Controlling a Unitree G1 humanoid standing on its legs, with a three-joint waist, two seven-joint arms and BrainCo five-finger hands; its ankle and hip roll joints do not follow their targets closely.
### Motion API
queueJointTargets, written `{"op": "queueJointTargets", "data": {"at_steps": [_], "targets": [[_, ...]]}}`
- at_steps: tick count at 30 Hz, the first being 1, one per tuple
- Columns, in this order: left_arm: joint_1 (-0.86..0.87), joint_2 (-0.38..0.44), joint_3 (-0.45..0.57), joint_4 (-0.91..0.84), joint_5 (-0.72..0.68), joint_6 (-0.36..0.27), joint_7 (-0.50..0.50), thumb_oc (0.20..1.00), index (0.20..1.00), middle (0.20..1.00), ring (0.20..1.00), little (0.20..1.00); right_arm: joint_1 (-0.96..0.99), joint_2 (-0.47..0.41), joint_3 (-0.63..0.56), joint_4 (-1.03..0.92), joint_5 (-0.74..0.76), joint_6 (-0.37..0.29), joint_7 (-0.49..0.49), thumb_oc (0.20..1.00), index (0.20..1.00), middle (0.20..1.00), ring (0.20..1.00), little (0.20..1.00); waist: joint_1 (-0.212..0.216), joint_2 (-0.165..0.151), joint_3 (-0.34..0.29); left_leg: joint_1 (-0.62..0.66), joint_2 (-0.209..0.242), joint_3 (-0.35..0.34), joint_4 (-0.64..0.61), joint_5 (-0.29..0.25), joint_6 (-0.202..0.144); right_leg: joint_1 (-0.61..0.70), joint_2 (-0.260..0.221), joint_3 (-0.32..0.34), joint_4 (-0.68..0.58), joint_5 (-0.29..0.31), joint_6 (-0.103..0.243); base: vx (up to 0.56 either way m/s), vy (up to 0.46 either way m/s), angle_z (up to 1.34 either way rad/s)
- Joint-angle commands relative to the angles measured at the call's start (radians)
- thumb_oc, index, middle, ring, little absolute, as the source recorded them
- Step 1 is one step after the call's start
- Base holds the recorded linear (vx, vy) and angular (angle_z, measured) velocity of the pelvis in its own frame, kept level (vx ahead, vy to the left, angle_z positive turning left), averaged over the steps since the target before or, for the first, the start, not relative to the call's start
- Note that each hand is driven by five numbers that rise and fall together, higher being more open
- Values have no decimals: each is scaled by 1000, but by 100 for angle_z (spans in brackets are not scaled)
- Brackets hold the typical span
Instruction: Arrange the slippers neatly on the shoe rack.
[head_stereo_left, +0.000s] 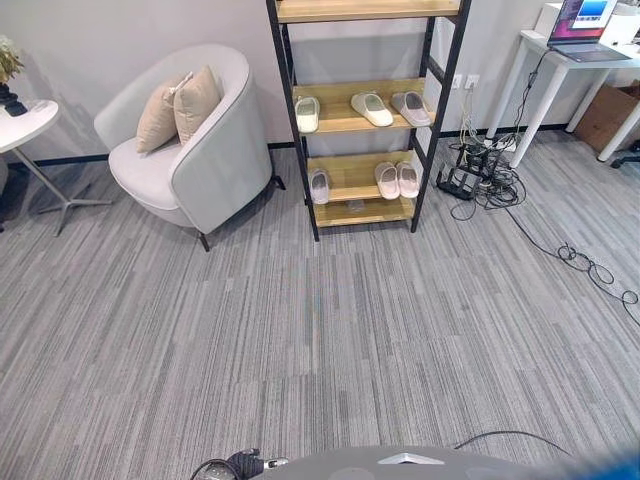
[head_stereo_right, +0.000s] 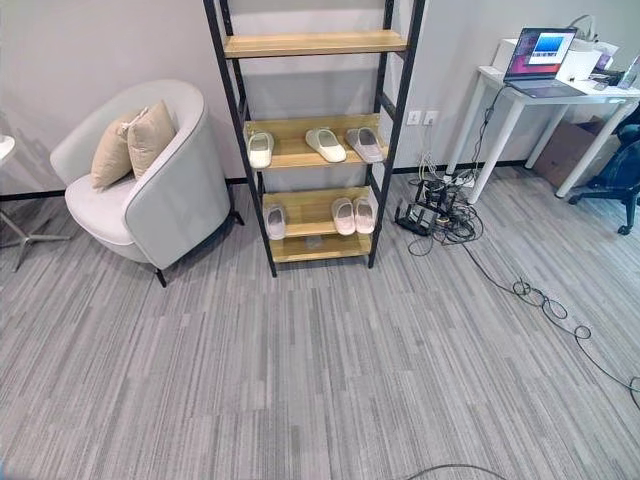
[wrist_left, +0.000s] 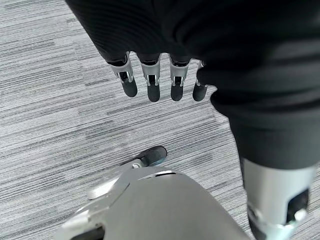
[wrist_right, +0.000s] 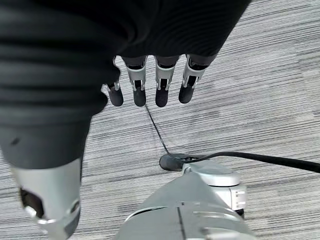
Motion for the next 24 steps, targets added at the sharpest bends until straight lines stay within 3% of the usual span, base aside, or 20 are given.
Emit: {"op": "queueJointTargets", "data": {"at_steps": [1, 9, 11, 13, 15, 16, 17, 18, 19, 20, 23, 24], "targets": [[-26, 20, 12, 51, 30, -20, 9, 1000, 1000, 1000, 1000, 1000, -23, 7, 31, 37, -33, -11, 0, 1000, 1000, 1000, 1000, 1000, -11, -33, -17, 17, 57, -47, 4, -24, -80, -53, -56, 21, 9, 39, 99, -10, -91, -18], [-36, 0, -47, 60, 93, -8, 6, 1000, 1000, 1000, 1000, 1000, -33, 1, 15, 47, 7, -3, 2, 1000, 1000, 1000, 1000, 1000, -40, -22, 22, 26, 78, -31, 4, -20, -91, -59, -39, 50, 10, 39, 77, 64, -152, -9], [-56, -1, -63, 38, 93, -11, 7, 1000, 1000, 1000, 1000, 1000, -39, 5, 26, 57, 4, 2, 8, 1000, 1000, 1000, 1000, 1000, -41, -28, 44, -8, 97, -22, 115, -41, -96, -82, -27, 71, 76, 4, 56, 123, -282, -6], [-92, -2, -102, -10, 107, -18, 12, 1000, 1000, 1000, 1000, 1000, -39, 6, 45, 70, -23, 8, 14, 1000, 1000, 1000, 1000, 1000, -30, -39, 80, -114, 132, -16, 390, 16, -120, -65, -12, 68, 98, -15, 25, 137, -316, -21], [-125, -2, -141, -63, 102, -27, 27, 1000, 1000, 1000, 1000, 1000, -53, -18, 56, 69, -27, 12, 11, 1000, 1000, 1000, 1000, 1000, -11, -51, 117, -244, 130, -24, 595, 59, -104, -34, -14, 53, 89, -30, 8, 200, -214, -8], [-123, -5, -134, -95, 69, -41, 28, 1000, 1000, 1000, 1000, 1000, -54, -27, 56, 65, -28, 7, 9, 1000, 1000, 1000, 1000, 1000, 8, -48, 117, -303, 94, -29, 552, 36, -93, -14, -15, 56, 82, -44, 10, 225, -98, -10], [-122, -4, -134, -96, 69, -40, 28, 1000, 1000, 1000, 1000, 1000, -54, -27, 56, 65, -28, 7, 9, 1000, 1000, 1000, 1000, 1000, 8, -48, 119, -301, 93, -29, 553, 35, -92, -11, -16, 55, 81, -45, 10, 355, 28, -15], [-109, -9, -120, -97, 45, -50, 34, 1000, 1000, 1000, 1000, 1000, -56, -33, 57, 47, -27, -2, 7, 1000, 1000, 1000, 1000, 1000, 29, -49, 121, -338, 73, -26, 436, 9, -83, 23, -25, 52, 67, -64, 22, 434, 112, -16], [-107, -11, -124, -79, 55, -54, 43, 1000, 1000, 1000, 1000, 1000, -76, -32, 72, 23, -29, -16, -3, 1000, 1000, 1000, 1000, 1000, 49, -37, 121, -342, 72, -46, 259, 89, -103, 58, -18, 53, 60, -79, 30, 532, 142, -12], [-107, -12, -129, -68, 63, -52, 45, 1000, 1000, 1000, 1000, 1000, -90, -35, 74, 11, -28, -22, -9, 1000, 1000, 1000, 1000, 1000, 59, -33, 119, -347, 75, -58, 178, 117, -111, 74, -17, 57, 57, -87, 33, 456, 148, -36], [-59, -14, -102, 19, 111, -31, 52, 1000, 1000, 1000, 1000, 1000, -111, -31, 66, -6, -56, -35, -27, 1000, 1000, 1000, 1000, 1000, 75, -19, 89, -311, 86, -66, 24, 182, -112, 131, -18, 102, 69, -116, 54, 494, 208, -80], [-51, -7, -93, 27, 119, -29, 58, 1000, 1000, 1000, 1000, 1000, -113, -28, 62, -10, -60, -34, -26, 1000, 1000, 1000, 1000, 1000, 76, -23, 78, -307, 80, -63, 29, 189, -110, 129, -27, 103, 88, -112, 61, 746, 361, -86]]}}
